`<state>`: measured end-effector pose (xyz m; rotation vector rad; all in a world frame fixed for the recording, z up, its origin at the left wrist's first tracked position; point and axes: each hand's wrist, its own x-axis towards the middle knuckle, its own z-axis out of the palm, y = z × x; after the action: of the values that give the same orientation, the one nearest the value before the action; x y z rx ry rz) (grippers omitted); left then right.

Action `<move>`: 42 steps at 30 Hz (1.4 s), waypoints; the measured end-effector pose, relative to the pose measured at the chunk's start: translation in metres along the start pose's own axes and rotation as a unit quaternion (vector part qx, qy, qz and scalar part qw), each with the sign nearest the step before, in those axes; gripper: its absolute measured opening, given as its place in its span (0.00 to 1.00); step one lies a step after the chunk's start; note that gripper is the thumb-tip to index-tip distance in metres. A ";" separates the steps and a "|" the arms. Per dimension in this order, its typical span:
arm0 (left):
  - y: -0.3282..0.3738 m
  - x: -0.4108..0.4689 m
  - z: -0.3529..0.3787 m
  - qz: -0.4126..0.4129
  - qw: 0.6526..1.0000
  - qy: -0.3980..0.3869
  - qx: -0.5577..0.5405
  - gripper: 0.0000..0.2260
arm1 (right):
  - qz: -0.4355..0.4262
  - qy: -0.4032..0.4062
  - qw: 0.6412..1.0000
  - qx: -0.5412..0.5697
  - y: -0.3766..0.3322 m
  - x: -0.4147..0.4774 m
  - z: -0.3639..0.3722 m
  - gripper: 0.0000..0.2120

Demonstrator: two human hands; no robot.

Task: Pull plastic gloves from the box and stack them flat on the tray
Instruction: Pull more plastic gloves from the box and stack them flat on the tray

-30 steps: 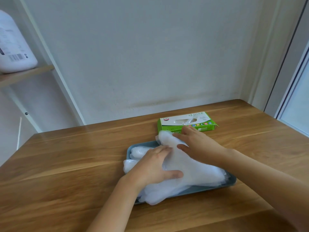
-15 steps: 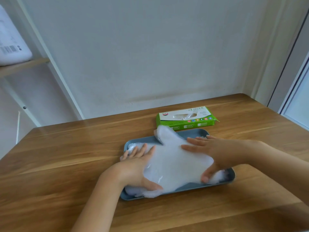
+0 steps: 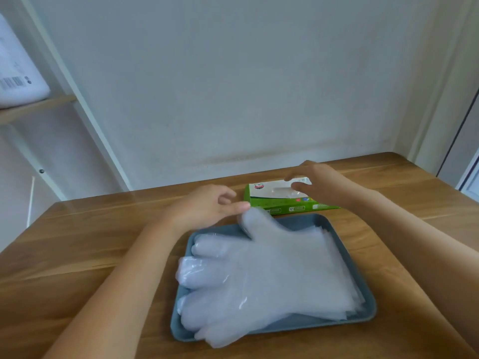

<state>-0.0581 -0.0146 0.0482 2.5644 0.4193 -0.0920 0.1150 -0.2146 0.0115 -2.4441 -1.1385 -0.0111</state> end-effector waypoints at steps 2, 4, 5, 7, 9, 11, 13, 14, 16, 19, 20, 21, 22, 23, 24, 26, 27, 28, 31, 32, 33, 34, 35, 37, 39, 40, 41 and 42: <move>0.007 0.023 0.004 0.024 0.999 0.014 -0.022 0.24 | 0.014 0.015 1.000 0.018 0.005 0.015 0.011 0.09; 0.012 0.046 0.009 0.041 0.998 0.017 -0.035 0.21 | 0.015 0.024 0.999 0.030 0.007 0.024 0.023 0.10; 0.012 0.057 0.012 0.044 0.998 0.015 -0.043 0.20 | 0.011 0.024 0.999 0.035 0.008 0.026 0.027 0.10; 0.010 0.075 0.017 0.038 0.997 0.004 -0.073 0.19 | 0.005 0.017 0.999 0.049 0.007 0.025 0.032 0.09; 0.006 0.086 0.021 0.027 0.994 -0.023 -0.107 0.19 | 0.012 0.013 0.997 0.080 0.009 0.022 0.034 0.11; 0.002 0.091 0.028 0.027 0.991 -0.056 -0.117 0.22 | 0.010 0.014 0.996 0.088 0.012 0.021 0.035 0.11; -0.004 0.094 0.035 0.031 0.990 -0.072 -0.113 0.25 | 0.003 0.009 0.997 0.079 0.016 0.022 0.037 0.06; -0.008 0.095 0.038 0.030 0.989 -0.082 -0.117 0.27 | -0.004 0.008 0.997 0.077 0.017 0.021 0.038 0.04; -0.014 0.096 0.042 0.022 0.984 -0.110 -0.140 0.29 | -0.025 0.013 0.997 0.078 0.020 0.021 0.039 0.03; -0.021 0.095 0.044 0.013 0.975 -0.134 -0.178 0.30 | -0.046 0.027 0.995 0.081 0.022 0.019 0.041 0.03; -0.021 0.095 0.045 0.012 0.972 -0.137 -0.192 0.29 | -0.043 0.033 0.995 0.089 0.022 0.019 0.041 0.04; -0.022 0.095 0.046 0.012 0.970 -0.137 -0.202 0.29 | -0.038 0.040 0.993 0.103 0.022 0.019 0.041 0.05; -0.022 0.095 0.047 0.012 0.968 -0.136 -0.208 0.29 | -0.027 0.049 0.990 0.126 0.023 0.019 0.040 0.07; -0.022 0.095 0.047 0.012 0.968 -0.135 -0.210 0.29 | -0.009 0.060 0.986 0.158 0.023 0.019 0.038 0.09; -0.022 0.095 0.048 0.012 0.968 -0.135 -0.211 0.29 | 0.011 0.073 0.979 0.188 0.025 0.019 0.035 0.10; -0.022 0.095 0.048 0.017 0.968 -0.132 -0.213 0.29 | 0.039 0.097 0.967 0.231 0.027 0.018 0.031 0.09; -0.022 0.095 0.048 0.020 0.968 -0.131 -0.214 0.29 | 0.041 0.100 0.963 0.248 0.027 0.017 0.029 0.08; -0.022 0.096 0.049 0.021 0.967 -0.130 -0.217 0.29 | 0.032 0.092 0.962 0.254 0.026 0.016 0.029 0.07; -0.024 0.097 0.050 0.021 0.965 -0.130 -0.228 0.29 | -0.007 0.046 0.985 0.165 0.021 0.016 0.036 0.03; -0.025 0.097 0.051 0.020 0.964 -0.130 -0.231 0.29 | -0.010 0.034 0.989 0.144 0.019 0.017 0.040 0.05; -0.026 0.098 0.052 0.020 0.964 -0.127 -0.232 0.29 | -0.007 0.027 0.990 0.138 0.019 0.018 0.042 0.07; -0.026 0.098 0.053 0.020 0.964 -0.124 -0.233 0.29 | -0.003 0.025 0.991 0.132 0.018 0.019 0.043 0.09; -0.027 0.099 0.053 0.022 0.964 -0.124 -0.233 0.29 | -0.001 0.023 0.993 0.117 0.017 0.020 0.042 0.10; -0.028 0.100 0.054 0.026 0.963 -0.124 -0.239 0.30 | -0.001 0.011 0.996 0.088 0.015 0.023 0.039 0.08; -0.028 0.100 0.054 0.027 0.962 -0.126 -0.241 0.30 | -0.005 -0.006 0.997 0.074 0.012 0.024 0.038 0.07; -0.028 0.099 0.054 0.029 0.961 -0.127 -0.243 0.30 | -0.009 -0.011 0.998 0.065 0.011 0.024 0.039 0.06; -0.028 0.099 0.054 0.033 0.961 -0.127 -0.244 0.30 | -0.014 -0.014 0.998 0.058 0.011 0.023 0.039 0.05; -0.027 0.098 0.054 0.034 0.961 -0.127 -0.245 0.30 | -0.017 -0.016 0.998 0.057 0.011 0.022 0.039 0.04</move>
<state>0.0275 0.0065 -0.0262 2.0427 0.2194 -0.2565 0.1309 -0.1892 -0.0240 -2.3324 -1.1622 0.0813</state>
